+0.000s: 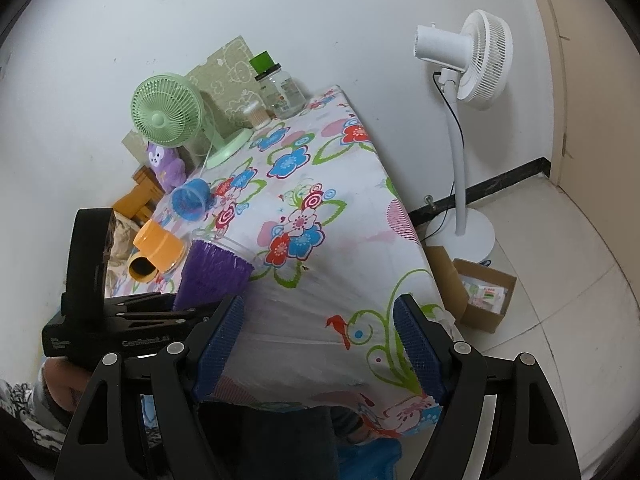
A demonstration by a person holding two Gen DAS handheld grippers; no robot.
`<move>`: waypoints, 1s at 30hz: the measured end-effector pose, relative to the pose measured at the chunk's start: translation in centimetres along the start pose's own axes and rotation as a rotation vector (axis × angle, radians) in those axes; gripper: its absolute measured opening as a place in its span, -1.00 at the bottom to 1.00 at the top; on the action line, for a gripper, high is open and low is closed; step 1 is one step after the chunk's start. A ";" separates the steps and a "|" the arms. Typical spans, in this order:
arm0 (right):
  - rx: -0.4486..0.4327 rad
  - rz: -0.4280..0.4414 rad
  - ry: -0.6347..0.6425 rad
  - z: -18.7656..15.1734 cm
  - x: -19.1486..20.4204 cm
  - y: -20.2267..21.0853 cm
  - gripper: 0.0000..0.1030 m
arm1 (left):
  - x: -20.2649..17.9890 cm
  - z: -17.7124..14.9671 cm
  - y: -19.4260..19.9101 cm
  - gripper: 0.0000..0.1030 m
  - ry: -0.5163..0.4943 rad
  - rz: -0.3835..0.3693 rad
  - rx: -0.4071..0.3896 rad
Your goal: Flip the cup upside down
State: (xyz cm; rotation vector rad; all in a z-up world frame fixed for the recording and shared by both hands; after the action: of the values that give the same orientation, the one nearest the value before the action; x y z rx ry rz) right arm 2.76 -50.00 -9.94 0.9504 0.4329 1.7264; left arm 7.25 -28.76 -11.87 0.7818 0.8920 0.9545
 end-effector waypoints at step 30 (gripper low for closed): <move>0.087 0.131 0.103 -0.2 6.3 -4.8 0.54 | 6.0 2.1 6.4 0.11 -0.029 0.013 0.246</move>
State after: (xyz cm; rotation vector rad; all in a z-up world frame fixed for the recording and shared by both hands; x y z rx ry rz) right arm 4.87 -42.43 -10.93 0.9725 0.5265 1.8944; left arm 8.76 -21.24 -7.09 1.0095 0.9913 0.8521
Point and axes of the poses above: each gripper's, at about its wrist camera, not at the fingertips, and y roughly against the way its jaws point, x to its left, z to its top, the point moved 2 cm from there along -y, roughly the way its jaws point, and after that the axes turned 7 degrees about -z, right-handed, at the moved point
